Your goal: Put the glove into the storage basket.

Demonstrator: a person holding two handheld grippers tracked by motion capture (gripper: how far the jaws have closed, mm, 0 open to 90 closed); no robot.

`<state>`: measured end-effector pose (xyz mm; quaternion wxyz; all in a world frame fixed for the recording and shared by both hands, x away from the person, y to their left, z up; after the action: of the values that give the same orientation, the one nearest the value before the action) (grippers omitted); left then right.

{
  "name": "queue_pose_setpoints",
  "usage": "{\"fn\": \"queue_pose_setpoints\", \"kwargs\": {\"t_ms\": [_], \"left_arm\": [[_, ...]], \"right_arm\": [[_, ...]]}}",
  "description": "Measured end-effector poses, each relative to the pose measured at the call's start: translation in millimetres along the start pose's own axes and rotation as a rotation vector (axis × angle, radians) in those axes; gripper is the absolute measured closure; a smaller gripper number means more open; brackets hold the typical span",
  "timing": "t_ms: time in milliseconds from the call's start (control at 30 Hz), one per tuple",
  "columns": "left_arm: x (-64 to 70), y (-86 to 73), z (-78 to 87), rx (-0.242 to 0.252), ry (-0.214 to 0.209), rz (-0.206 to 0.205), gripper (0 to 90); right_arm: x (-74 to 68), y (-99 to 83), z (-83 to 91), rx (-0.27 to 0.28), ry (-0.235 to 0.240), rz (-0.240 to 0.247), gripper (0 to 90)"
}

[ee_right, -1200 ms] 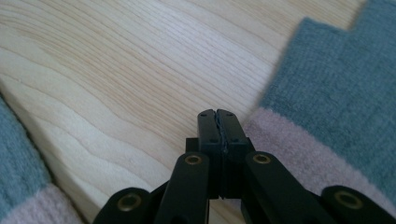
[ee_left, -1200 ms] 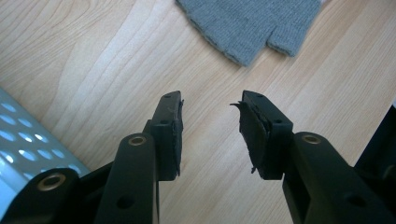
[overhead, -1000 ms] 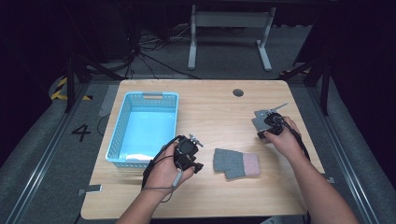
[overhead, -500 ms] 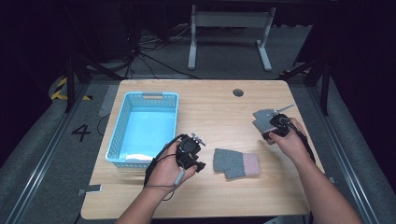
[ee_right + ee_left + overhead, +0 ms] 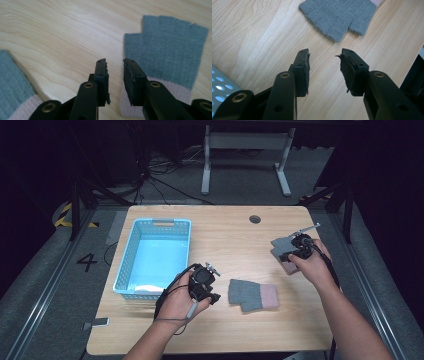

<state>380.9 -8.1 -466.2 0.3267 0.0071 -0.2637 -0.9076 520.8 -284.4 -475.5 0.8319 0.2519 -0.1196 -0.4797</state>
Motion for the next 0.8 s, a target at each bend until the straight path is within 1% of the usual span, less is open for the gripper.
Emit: {"fn": "queue_pose_setpoints", "kwargs": {"t_ms": [67, 100, 133, 167, 200, 267, 300, 333, 367, 400, 467, 600, 633, 667, 700, 800], "left_arm": [[-0.4, 0.1, 0.1, 0.000, -0.001, 0.001, 59.6], [-0.5, 0.2, 0.1, 0.001, -0.002, 0.004, 59.6], [-0.8, 0.1, 0.0, 0.003, -0.001, 0.005, 59.6], [-1.0, -0.4, -0.1, 0.000, -0.002, 0.004, 59.6], [-1.4, -1.0, 0.0, -0.003, -0.001, 0.003, 59.5], [-1.9, -1.4, 0.2, -0.003, 0.001, 0.006, 59.5], [-1.8, -1.3, 0.2, 0.000, -0.003, 0.007, 59.4], [-2.0, -1.3, 0.2, 0.001, -0.003, 0.009, 59.4], [-2.4, -1.7, 0.1, -0.002, -0.003, 0.008, 59.3], [-3.0, -2.2, -0.3, -0.004, -0.002, 0.009, 59.3], [-3.6, -3.0, -0.9, -0.010, -0.002, 0.010, 59.2], [-3.4, -3.1, -0.4, -0.004, -0.004, 0.014, 59.1], [-4.0, -3.3, 0.0, -0.005, 0.000, 0.015, 59.1], [-4.3, -3.3, 0.0, -0.004, 0.000, 0.014, 59.1], [-4.4, -3.5, -0.1, -0.006, -0.001, 0.015, 59.0], [-4.1, -3.7, -0.5, -0.008, -0.001, 0.014, 59.1]], "right_arm": [[4.6, 3.8, 0.8, 0.000, -0.007, -0.007, 71.3], [11.0, 7.5, 0.2, -0.001, -0.019, -0.015, 69.0], [14.3, 8.8, -0.6, -0.003, -0.024, -0.019, 68.1], [14.3, 8.8, -0.6, -0.003, -0.024, -0.019, 68.1], [18.0, 9.9, -1.7, -0.006, -0.031, -0.026, 67.9], [26.1, 11.2, -4.9, -0.015, -0.043, -0.035, 65.8], [34.6, 11.2, -9.1, -0.028, -0.067, -0.040, 64.6], [34.6, 11.2, -9.1, -0.028, -0.067, -0.040, 64.6], [40.3, 10.3, -14.2, -0.044, -0.075, -0.045, 62.6], [40.3, 10.3, -14.2, -0.044, -0.075, -0.045, 62.6], [43.7, 9.6, -19.9, -0.052, -0.075, -0.053, 60.7], [50.3, 5.9, -28.6, -0.085, -0.106, -0.055, 59.4], [52.5, 4.5, -30.4, -0.093, -0.113, -0.069, 58.9], [52.5, 4.5, -30.4, -0.093, -0.113, -0.069, 58.9], [53.9, 2.1, -32.0, -0.107, -0.114, -0.094, 58.3], [54.8, 0.1, -34.5, -0.116, -0.115, -0.100, 57.8]]}}
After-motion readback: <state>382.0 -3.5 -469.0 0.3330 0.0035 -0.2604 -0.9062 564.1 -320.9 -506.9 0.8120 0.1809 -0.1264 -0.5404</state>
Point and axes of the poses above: each handheld gripper's, and its own axes: z roughly backward along the jaws, y roughly out of its top, x roughly to its right, the point moved 10 cm from there along -z, roughly forward along the jaws
